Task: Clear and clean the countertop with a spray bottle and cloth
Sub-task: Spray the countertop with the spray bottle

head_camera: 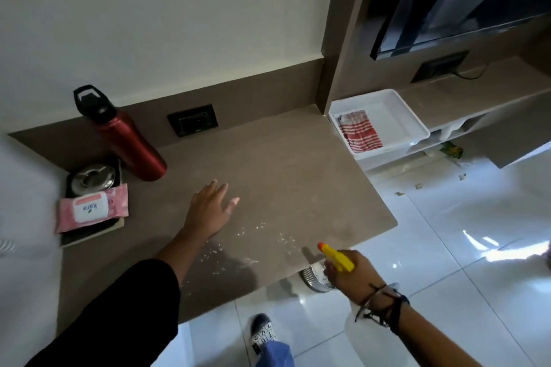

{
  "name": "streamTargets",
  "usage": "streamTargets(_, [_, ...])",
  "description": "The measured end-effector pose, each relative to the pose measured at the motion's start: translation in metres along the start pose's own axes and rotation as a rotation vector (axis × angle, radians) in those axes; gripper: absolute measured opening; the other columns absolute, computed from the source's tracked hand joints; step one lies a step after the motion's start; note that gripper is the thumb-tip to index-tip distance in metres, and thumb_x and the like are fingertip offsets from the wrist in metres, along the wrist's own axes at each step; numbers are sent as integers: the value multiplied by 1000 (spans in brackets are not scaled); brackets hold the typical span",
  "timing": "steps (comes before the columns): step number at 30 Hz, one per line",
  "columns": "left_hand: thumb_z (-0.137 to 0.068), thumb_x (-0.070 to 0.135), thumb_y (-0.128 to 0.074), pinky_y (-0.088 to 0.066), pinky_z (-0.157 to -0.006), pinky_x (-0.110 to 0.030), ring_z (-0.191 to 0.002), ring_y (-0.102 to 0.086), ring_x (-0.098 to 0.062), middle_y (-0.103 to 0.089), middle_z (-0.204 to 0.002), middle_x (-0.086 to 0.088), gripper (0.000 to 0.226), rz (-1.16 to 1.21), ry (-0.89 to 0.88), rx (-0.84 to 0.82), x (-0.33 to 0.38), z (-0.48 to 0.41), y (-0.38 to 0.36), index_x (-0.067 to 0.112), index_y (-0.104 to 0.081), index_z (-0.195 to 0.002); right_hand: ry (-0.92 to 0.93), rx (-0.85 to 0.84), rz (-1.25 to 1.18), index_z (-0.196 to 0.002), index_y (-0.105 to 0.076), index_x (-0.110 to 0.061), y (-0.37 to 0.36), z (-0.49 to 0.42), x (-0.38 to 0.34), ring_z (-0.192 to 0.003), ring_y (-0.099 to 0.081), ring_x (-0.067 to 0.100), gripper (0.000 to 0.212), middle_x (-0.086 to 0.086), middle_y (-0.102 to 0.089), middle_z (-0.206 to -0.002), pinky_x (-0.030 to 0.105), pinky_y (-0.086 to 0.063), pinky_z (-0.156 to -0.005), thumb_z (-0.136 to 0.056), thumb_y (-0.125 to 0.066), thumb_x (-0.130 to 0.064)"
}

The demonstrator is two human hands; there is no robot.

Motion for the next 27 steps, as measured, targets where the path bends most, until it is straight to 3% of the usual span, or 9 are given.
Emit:
streamTargets(2, [-95, 63, -31, -18, -120, -47, -149, -20, -28, -17, -163, -11, 68, -23, 42, -90, -5, -1, -9, 24, -30, -151, -91, -2, -17, -105, -72, -4, -15, 4, 11, -65, -59, 29, 26, 13, -64, -69, 34, -51, -69, -85, -59, -13])
streamTargets(4, [-96, 63, -29, -17, -121, -47, -151, -12, -28, -6, -165, -10, 68, -43, 68, -161, -6, -4, -16, 27, -24, -153, -179, -13, -69, -88, -73, -3, -26, 4, 19, -67, -63, 30, 20, 14, -66, -70, 36, -54, -67, -80, -56, -10])
streamTargets(7, [-95, 64, -30, -15, -121, -48, -152, -3, -28, 3, -166, -8, 69, -37, 100, -189, -1, -10, -20, 31, -17, -154, -249, 5, -115, -59, -65, -20, -37, 2, 21, -61, -64, 25, 26, 5, -65, -61, 38, -59, -66, -77, -52, -7])
streamTargets(9, [-95, 64, -32, -18, -120, -49, -152, -1, -29, 5, -165, -8, 71, -46, 112, -200, 2, -12, -23, 31, -15, -155, -291, 16, -168, -62, -62, -28, -42, 1, 22, -63, -66, 27, 27, 2, -65, -61, 36, -58, -63, -78, -53, -8])
streamTargets(14, [-94, 63, -36, -21, -118, -50, -152, 0, -30, 6, -165, -8, 71, -59, 107, -208, -2, -13, -26, 32, -14, -155, -242, -35, -104, -91, -71, -15, -53, 3, 20, -73, -65, 30, 22, 11, -67, -73, 40, -55, -71, -80, -54, -8])
streamTargets(18, [-97, 58, -35, -18, -120, -49, -152, -6, -29, 1, -165, -8, 65, -83, 56, -231, -7, -17, -19, 32, -17, -154, -273, -39, -68, -72, -65, -15, -57, 15, 20, -56, -56, 19, 17, 4, -61, -62, 29, -47, -54, -83, -53, -10])
streamTargets(20, [-99, 55, -35, -16, -121, -47, -152, -12, -25, -7, -165, -6, 60, -70, 21, -227, -13, -18, -11, 31, -25, -153, -214, -58, -92, -62, -57, -16, -63, 19, 13, -55, -55, 18, 20, 4, -61, -61, 28, -45, -54, -80, -55, -7])
streamTargets(23, [-99, 51, -38, -15, -121, -42, -150, -21, -21, -19, -163, -4, 55, -78, -10, -182, -31, -11, 0, 26, -36, -149, -87, -133, -117, -69, -62, -12, -78, 23, -7, -67, -64, 23, 14, 7, -69, -72, 30, -52, -61, -73, -53, -1])
streamTargets(27, [-100, 49, -38, -17, -120, -41, -150, -21, -22, -20, -163, -7, 54, -86, 77, -154, -72, 11, 9, 24, -39, -148, -34, -96, -75, -72, -67, -9, -101, 21, -29, -64, -60, 26, 15, 6, -64, -66, 33, -47, -58, -78, -54, -9])
Point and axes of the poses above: each hand's wrist, its own z-axis away from the middle knuckle, its own y-axis out of the back of the hand, x = y × z, the point moved 6 cm from there along -z, towards the middle knuckle
